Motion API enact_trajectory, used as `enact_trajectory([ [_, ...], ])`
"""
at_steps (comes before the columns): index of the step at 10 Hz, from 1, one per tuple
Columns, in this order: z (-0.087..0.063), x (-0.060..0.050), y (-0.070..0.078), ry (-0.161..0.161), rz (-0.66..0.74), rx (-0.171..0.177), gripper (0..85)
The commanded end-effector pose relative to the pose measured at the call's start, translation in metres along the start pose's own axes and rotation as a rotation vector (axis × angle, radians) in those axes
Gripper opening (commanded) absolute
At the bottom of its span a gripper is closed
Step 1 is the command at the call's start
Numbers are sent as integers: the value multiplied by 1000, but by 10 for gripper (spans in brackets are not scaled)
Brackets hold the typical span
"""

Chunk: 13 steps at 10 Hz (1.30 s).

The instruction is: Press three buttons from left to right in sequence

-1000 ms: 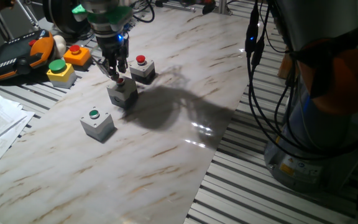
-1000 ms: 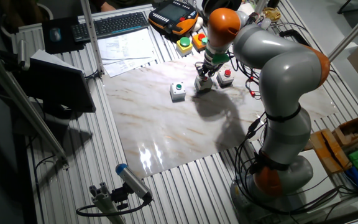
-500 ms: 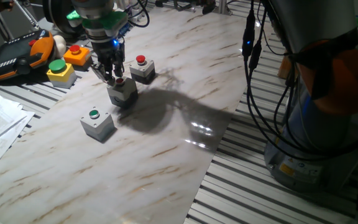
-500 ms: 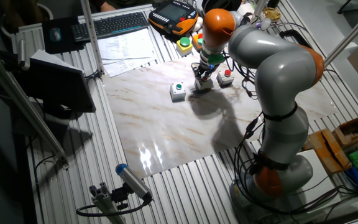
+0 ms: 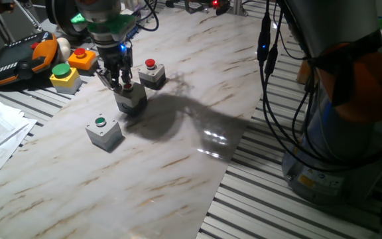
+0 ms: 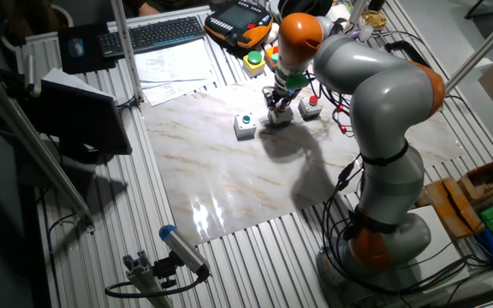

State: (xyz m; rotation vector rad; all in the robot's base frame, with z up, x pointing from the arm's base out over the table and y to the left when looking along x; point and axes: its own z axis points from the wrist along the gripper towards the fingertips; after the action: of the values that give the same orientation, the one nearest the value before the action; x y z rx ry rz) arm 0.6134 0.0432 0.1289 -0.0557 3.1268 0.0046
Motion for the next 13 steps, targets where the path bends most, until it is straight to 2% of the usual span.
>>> enact_trajectory([
  [1, 1, 0, 0, -2, -2, 0, 453],
  [5, 3, 0, 0, -11, -3, -1, 450],
  [8, 5, 0, 0, -30, -4, -11, 450],
  [13, 7, -1, -1, -42, 5, -25, 453],
])
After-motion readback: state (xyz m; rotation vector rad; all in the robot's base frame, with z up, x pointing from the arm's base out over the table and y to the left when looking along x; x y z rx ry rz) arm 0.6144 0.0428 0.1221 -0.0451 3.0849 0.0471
